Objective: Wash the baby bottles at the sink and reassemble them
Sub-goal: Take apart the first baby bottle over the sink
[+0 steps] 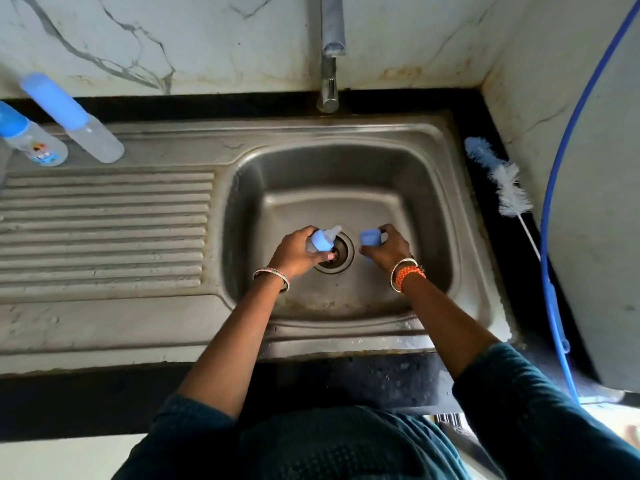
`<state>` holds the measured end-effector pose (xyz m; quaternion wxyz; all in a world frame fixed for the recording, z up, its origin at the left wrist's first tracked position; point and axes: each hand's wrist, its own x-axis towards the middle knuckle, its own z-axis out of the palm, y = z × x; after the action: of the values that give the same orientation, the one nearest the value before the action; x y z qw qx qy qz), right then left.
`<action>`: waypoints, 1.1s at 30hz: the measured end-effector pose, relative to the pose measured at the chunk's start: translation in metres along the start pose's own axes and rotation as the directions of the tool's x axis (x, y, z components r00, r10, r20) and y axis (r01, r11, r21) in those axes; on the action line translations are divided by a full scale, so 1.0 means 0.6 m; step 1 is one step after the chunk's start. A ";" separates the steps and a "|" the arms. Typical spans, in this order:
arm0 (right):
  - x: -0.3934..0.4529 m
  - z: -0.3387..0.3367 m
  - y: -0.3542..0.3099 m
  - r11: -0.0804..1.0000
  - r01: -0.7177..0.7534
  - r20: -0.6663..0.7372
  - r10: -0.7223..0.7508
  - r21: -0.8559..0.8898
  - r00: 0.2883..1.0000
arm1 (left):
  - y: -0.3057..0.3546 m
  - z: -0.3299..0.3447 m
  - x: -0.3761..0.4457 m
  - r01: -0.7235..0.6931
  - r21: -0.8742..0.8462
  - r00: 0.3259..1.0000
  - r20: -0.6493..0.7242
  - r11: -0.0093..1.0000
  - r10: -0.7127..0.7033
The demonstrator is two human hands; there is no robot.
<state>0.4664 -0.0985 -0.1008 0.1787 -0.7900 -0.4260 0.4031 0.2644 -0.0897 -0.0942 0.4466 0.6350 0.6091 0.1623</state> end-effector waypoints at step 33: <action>-0.158 -0.079 -0.184 0.876 0.255 -0.152 -0.210 0.410 0.966 | 0.132 -0.077 -0.100 -0.501 0.145 0.821 -0.232 0.853 0.521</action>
<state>0.4160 -0.1100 0.0433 0.4158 -0.6945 -0.4095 0.4208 0.2672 -0.1166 0.0116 0.2769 0.7645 0.4762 0.3348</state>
